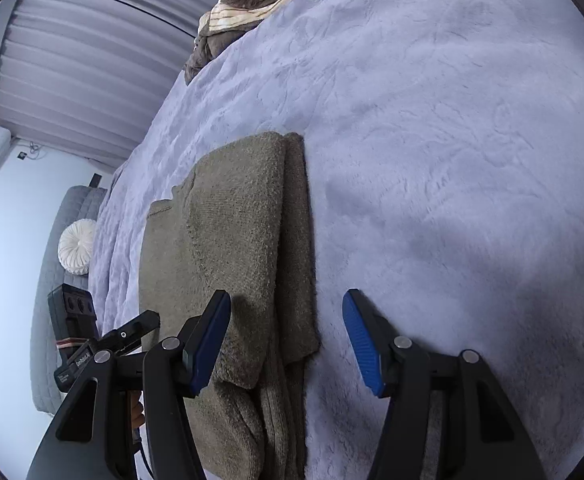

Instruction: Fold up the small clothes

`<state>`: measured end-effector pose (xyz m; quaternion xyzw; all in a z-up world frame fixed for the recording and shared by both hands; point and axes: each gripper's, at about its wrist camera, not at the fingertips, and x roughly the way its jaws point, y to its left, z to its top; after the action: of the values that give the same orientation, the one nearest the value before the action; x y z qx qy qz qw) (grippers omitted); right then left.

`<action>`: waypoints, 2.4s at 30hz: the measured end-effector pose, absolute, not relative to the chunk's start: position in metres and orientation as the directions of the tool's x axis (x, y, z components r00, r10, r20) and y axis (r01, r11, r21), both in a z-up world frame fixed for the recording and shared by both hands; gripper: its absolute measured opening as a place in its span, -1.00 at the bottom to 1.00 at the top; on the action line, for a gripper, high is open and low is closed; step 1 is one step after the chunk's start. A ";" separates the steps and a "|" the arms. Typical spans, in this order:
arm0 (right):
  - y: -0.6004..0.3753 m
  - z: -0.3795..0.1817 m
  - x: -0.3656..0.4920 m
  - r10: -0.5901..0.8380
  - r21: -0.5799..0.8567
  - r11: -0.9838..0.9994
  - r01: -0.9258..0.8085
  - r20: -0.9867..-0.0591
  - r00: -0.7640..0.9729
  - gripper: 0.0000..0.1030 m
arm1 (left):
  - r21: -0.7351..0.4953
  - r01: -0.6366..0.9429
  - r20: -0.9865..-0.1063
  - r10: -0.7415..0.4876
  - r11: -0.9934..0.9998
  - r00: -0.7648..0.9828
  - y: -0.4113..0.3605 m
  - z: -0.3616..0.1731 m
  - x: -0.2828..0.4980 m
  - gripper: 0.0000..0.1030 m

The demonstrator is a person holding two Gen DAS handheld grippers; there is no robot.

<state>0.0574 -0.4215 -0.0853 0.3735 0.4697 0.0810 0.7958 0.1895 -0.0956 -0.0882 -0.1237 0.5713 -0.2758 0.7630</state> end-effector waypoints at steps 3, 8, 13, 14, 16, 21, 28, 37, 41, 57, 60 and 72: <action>-0.419 -0.090 0.072 0.507 0.675 0.709 0.204 -0.689 0.518 0.22 | -0.507 0.277 -0.803 -0.564 0.817 0.192 -0.102 -0.089 0.193 0.98; -0.415 -0.096 0.084 0.528 0.682 0.706 0.189 -0.685 0.501 0.22 | -0.466 0.296 -0.816 -0.535 0.833 0.220 -0.109 -0.091 0.190 0.98; -0.417 -0.102 0.097 0.580 0.743 0.642 0.190 -0.633 0.513 0.16 | -0.463 0.290 -0.816 -0.531 0.837 0.229 -0.109 -0.092 0.190 0.98; -0.414 -0.096 0.097 0.590 0.755 0.636 0.158 -0.609 0.531 -0.31 | -0.459 0.290 -0.818 -0.527 0.840 0.230 -0.110 -0.091 0.190 0.98; -0.412 -0.085 0.094 0.607 0.769 0.634 0.086 -0.564 0.560 -0.44 | -0.455 0.291 -0.821 -0.523 0.842 0.228 -0.110 -0.092 0.191 0.98; -0.423 -0.094 0.090 0.621 0.777 0.621 0.107 -0.571 0.537 -0.38 | -0.430 0.304 -0.829 -0.505 0.850 0.241 -0.113 -0.091 0.190 0.98; -0.424 -0.108 0.093 0.670 0.791 0.603 0.105 -0.574 0.471 -0.04 | -0.418 0.311 -0.831 -0.497 0.854 0.248 -0.116 -0.092 0.191 0.98; -0.397 -0.115 0.113 0.691 0.789 0.609 0.082 -0.579 0.432 -0.01 | -0.412 0.310 -0.831 -0.493 0.857 0.259 -0.120 -0.094 0.192 0.98; -0.386 -0.115 0.118 0.671 0.771 0.630 0.092 -0.600 0.435 -0.08 | -0.414 0.341 -0.830 -0.504 0.844 0.238 -0.125 -0.091 0.192 0.85; -0.348 -0.034 0.056 0.780 0.919 0.391 0.052 -0.361 0.511 -0.43 | -0.543 0.382 -0.747 -0.638 0.748 0.188 -0.069 -0.010 0.135 -0.09; -0.334 -0.023 0.038 0.800 0.932 0.360 0.049 -0.335 0.498 -0.43 | -0.557 0.375 -0.739 -0.648 0.741 0.183 -0.044 0.007 0.111 -0.09; -0.244 -0.052 -0.028 0.867 0.954 0.292 0.074 -0.296 0.400 -0.43 | -0.495 0.301 -0.803 -0.561 0.815 0.200 0.051 -0.001 0.016 -0.08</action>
<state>-0.0275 -0.2441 -0.0523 0.5137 0.4582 0.3004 0.6602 0.0158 0.0508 -0.0008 -0.1149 0.5663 -0.2814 0.7662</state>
